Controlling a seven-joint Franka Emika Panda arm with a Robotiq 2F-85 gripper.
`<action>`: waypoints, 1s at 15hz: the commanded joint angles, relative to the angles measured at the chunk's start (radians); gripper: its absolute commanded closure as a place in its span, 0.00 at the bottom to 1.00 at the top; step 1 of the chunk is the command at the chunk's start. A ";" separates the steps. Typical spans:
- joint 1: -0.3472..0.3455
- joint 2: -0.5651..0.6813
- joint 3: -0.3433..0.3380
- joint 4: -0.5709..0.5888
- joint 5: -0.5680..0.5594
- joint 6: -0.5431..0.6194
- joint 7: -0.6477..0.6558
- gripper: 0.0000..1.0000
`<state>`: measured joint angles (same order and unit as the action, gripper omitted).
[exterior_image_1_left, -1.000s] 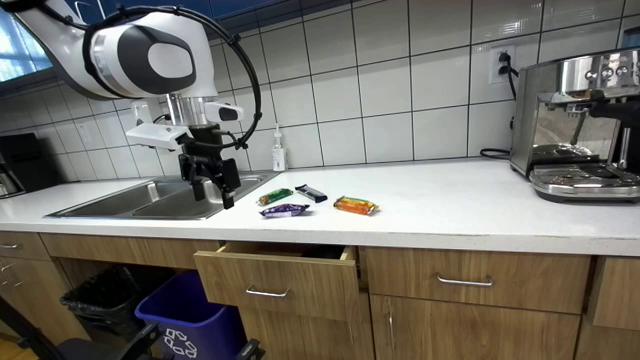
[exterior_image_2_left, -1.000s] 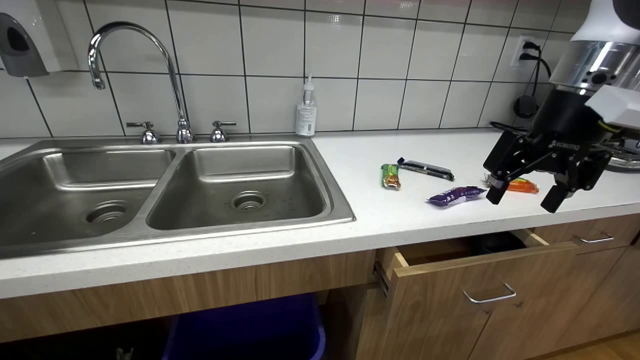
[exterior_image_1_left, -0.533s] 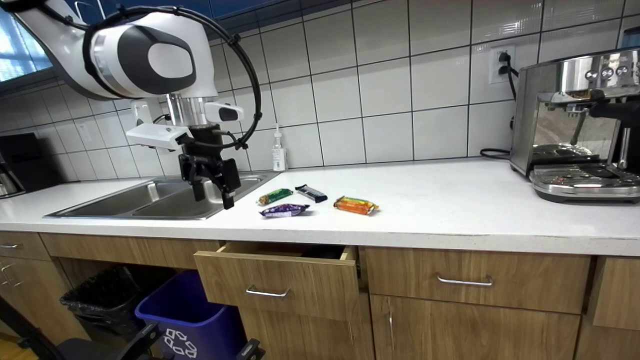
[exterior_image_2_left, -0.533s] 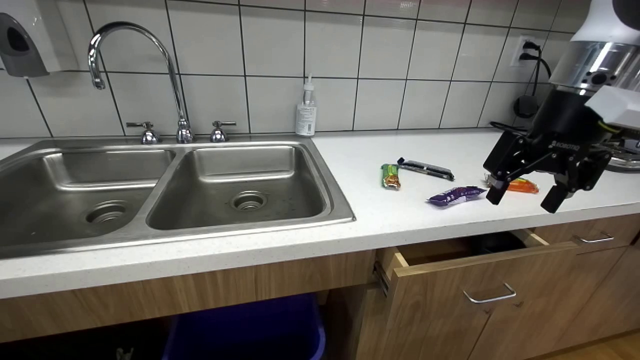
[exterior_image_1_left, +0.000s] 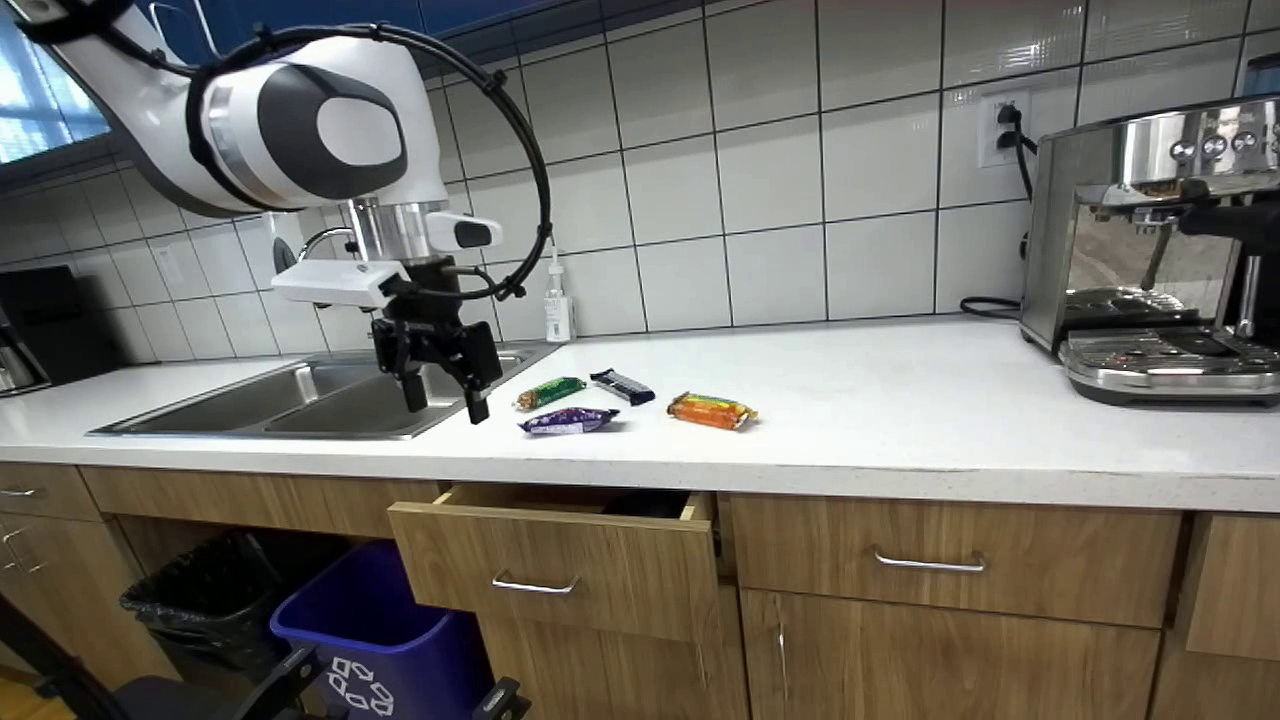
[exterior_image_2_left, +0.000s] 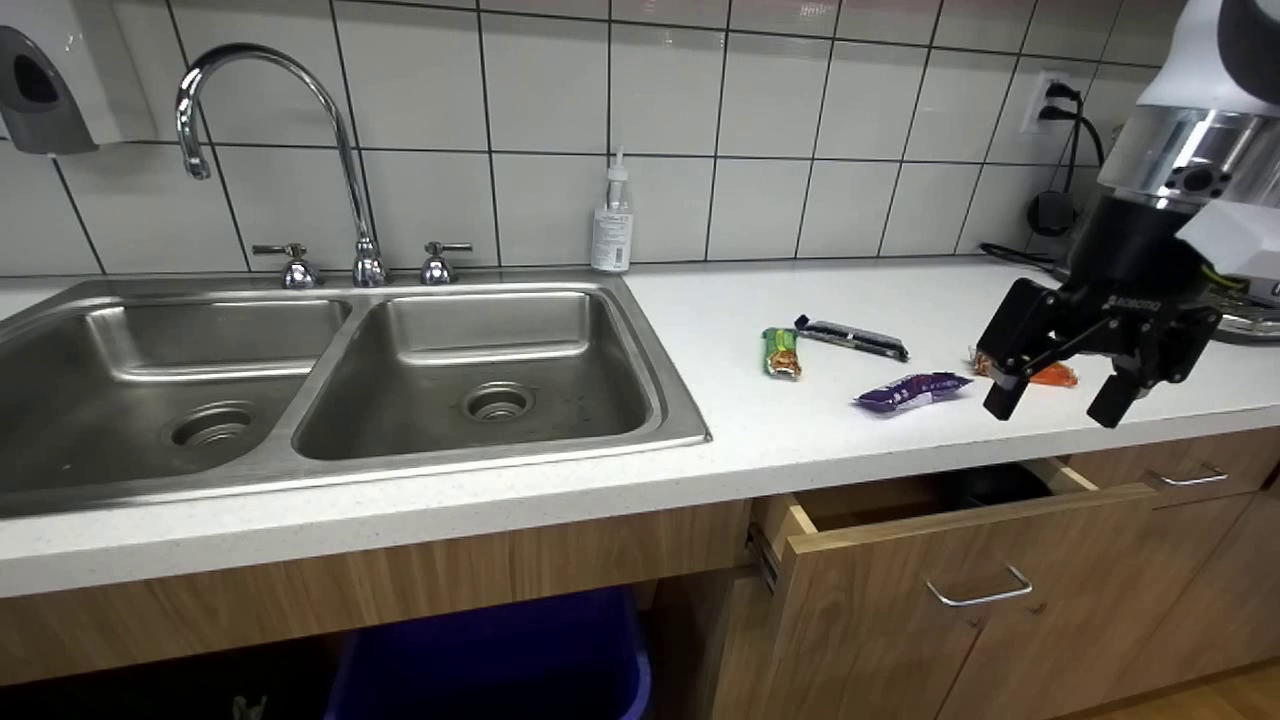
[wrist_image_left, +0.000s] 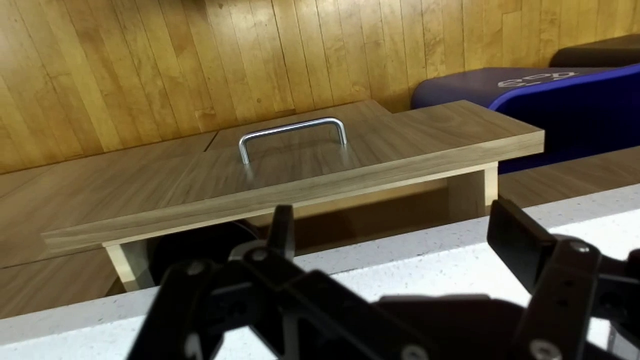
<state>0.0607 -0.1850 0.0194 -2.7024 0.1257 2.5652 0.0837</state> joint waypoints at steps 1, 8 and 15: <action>-0.019 0.047 -0.014 0.020 -0.033 0.030 -0.069 0.00; -0.023 0.145 -0.021 0.033 -0.057 0.160 -0.115 0.00; -0.021 0.267 -0.014 0.079 -0.085 0.274 -0.095 0.00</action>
<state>0.0508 0.0197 -0.0027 -2.6654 0.0670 2.8019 -0.0052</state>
